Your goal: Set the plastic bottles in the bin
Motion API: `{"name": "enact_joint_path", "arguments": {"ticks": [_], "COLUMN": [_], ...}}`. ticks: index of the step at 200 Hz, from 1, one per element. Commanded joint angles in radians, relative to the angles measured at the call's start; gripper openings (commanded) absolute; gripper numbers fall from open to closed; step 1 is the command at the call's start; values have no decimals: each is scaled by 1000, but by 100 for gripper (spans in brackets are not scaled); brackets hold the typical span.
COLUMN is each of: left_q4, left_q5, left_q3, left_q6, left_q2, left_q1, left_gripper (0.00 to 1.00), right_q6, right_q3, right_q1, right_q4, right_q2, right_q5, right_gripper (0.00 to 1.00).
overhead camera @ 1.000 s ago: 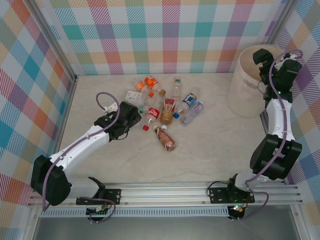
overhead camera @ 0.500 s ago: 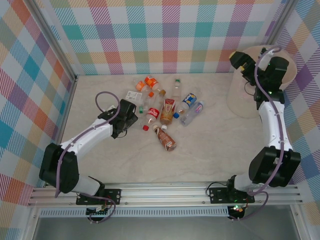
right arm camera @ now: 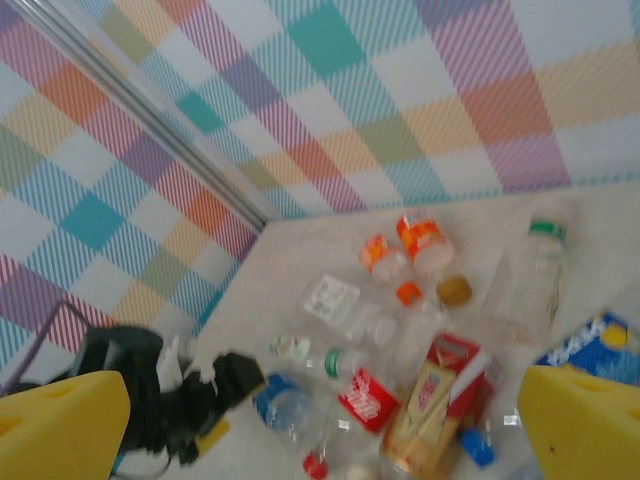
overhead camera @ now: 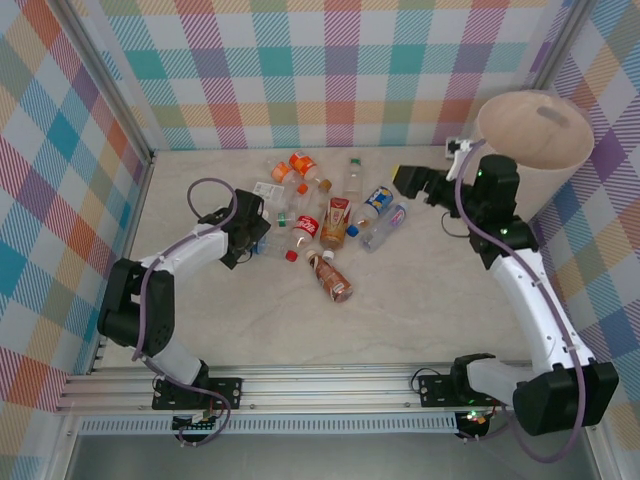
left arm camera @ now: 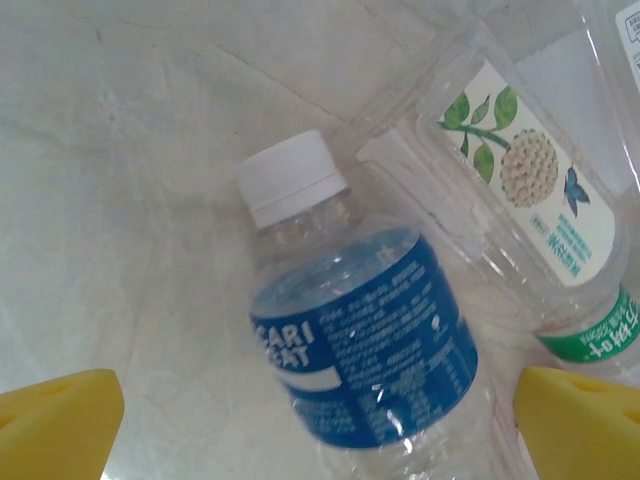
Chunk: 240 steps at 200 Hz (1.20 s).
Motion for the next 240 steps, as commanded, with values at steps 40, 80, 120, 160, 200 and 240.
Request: {"name": "enact_joint_path", "arguments": {"ticks": [40, 80, 120, 160, 200, 240], "left_q4": [106, 148, 216, 300, 341, 366], "left_q5": [82, 83, 100, 107, 80, 66], "left_q3": [51, 41, 11, -58, -123, -164], "left_q6": [-77, -102, -111, -112, -82, -18], "left_q2": [110, 147, 163, 137, 65, -5], "left_q1": [26, 26, 26, 26, 26, 26], "left_gripper": [98, 91, 85, 77, 68, 62], "right_q6": [-91, -129, -133, -130, -122, -97], "right_q3": [-46, -35, -41, -39, -47, -56], "right_q1": [38, 39, 40, 41, 43, 57], "right_q4": [-119, -144, -138, -137, -131, -113], "right_q2": [-78, -75, -63, -48, -37, -19], "right_q5": [107, 126, 126, 126, 128, 135], "right_gripper": [100, 100, 100, 100, 100, 100]}}
